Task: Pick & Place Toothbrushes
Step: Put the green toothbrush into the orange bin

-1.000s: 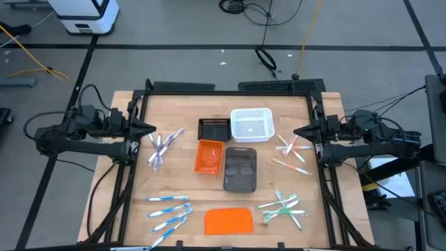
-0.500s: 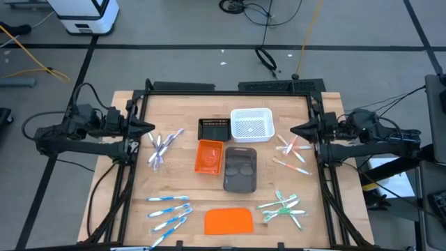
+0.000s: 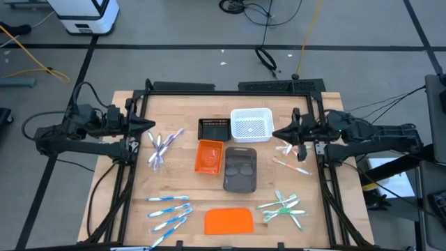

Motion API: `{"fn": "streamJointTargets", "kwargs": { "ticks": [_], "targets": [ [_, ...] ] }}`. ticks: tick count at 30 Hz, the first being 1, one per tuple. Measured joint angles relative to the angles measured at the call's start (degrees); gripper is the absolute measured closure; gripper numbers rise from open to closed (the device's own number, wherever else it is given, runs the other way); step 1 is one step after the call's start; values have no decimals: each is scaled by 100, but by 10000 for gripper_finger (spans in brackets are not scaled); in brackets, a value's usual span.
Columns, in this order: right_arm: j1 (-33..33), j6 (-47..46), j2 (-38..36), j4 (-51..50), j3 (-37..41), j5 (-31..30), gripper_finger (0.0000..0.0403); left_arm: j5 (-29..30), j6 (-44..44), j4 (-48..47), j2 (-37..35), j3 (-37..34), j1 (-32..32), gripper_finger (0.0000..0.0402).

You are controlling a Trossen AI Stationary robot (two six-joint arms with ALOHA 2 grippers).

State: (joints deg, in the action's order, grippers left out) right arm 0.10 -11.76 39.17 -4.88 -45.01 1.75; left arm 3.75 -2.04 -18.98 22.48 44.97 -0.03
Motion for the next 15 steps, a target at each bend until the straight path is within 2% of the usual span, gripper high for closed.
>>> {"fn": "streamJointTargets", "kwargs": {
  "ticks": [5,11,15],
  "targets": [
    [204,-449,301,-324,2,995,399,14,43,0,0,0,0,378],
    [937,-716,657,-1275,2,999,399,13,39,-2,0,0,0,378],
    [1602,-982,902,-1669,2,598,399,77,32,-2,0,0,0,378]
  ]
}}
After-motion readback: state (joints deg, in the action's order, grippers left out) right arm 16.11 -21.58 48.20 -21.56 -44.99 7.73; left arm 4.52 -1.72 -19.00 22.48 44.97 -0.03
